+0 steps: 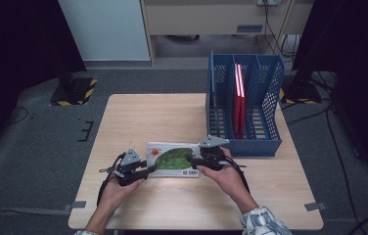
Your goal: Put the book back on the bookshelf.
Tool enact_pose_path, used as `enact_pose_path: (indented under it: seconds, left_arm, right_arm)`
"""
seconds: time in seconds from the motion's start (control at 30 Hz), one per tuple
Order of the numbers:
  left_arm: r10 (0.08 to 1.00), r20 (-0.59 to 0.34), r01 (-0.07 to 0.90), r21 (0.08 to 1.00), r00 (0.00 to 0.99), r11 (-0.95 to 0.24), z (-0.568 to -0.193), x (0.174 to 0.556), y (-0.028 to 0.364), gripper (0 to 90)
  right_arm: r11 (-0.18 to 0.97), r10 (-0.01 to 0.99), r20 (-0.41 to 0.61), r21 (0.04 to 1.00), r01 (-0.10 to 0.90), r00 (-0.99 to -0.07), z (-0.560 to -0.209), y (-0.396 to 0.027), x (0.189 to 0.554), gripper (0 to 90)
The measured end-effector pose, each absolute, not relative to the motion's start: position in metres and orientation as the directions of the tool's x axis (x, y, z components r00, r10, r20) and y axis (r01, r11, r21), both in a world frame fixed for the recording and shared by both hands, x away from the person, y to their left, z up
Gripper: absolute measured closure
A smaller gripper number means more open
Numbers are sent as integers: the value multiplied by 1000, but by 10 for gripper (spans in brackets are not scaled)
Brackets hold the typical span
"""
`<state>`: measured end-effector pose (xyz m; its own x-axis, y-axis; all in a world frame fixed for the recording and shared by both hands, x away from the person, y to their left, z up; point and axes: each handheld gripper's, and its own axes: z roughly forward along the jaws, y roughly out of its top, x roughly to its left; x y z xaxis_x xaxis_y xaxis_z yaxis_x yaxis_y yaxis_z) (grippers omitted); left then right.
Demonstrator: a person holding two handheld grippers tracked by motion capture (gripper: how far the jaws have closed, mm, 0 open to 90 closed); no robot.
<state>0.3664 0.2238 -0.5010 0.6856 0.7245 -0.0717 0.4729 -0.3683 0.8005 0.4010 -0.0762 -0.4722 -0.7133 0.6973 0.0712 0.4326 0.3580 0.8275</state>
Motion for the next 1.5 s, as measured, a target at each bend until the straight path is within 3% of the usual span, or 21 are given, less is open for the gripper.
enact_pose_path:
  seconds: [0.73, 1.07, 1.27, 1.5]
  left_arm:
    - [712, -79, 477, 793, 698, -379, -502, 358, 226, 651]
    - [719, -78, 491, 780, 691, -388, -503, 356, 225, 628]
    - [737, -80, 509, 772, 672, -380, -505, 357, 226, 568]
    - [733, -80, 511, 767, 676, -388, -506, 357, 226, 593]
  right_arm:
    - [375, 653, 57, 841, 389, -755, -468, -81, 380, 401]
    - [389, 626, 54, 843, 371, -778, -466, -82, 368, 391]
    - [397, 612, 52, 843, 364, -789, -465, -81, 366, 388]
    - [400, 599, 53, 844, 356, -799, -464, -80, 364, 391]
